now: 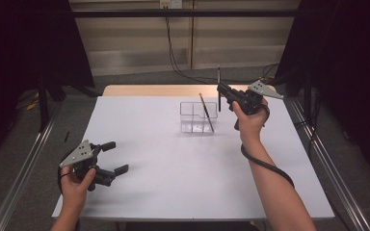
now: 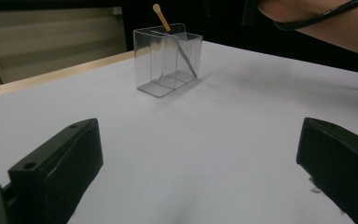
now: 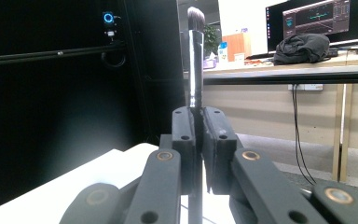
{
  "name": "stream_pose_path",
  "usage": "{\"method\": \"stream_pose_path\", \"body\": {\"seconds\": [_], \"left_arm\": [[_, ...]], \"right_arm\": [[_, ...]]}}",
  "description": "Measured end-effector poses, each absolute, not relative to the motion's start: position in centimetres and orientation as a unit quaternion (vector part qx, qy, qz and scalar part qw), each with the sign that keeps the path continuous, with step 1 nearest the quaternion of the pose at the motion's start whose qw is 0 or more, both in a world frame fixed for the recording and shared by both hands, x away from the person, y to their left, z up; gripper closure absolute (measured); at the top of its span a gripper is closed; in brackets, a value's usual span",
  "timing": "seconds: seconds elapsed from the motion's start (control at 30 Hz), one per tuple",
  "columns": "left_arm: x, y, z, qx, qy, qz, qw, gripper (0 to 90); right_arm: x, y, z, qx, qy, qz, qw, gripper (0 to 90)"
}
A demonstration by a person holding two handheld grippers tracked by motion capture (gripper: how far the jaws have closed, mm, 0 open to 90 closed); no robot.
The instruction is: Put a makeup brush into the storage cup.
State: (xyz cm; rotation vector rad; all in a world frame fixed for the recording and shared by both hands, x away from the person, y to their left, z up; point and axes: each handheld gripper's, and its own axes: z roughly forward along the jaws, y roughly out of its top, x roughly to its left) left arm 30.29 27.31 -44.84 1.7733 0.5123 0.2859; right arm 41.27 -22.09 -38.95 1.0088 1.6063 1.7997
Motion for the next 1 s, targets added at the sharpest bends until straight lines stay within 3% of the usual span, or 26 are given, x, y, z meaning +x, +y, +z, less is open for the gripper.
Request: {"method": "stream_pose_path", "body": {"seconds": [1.0], "left_arm": [[30.2, 27.3, -44.8, 0.763, 0.220, 0.123, 0.595, 0.2]], "right_arm": [[42.3, -20.9, -39.2, 0.365, 0.599, 0.664, 0.259, 84.6]]}}
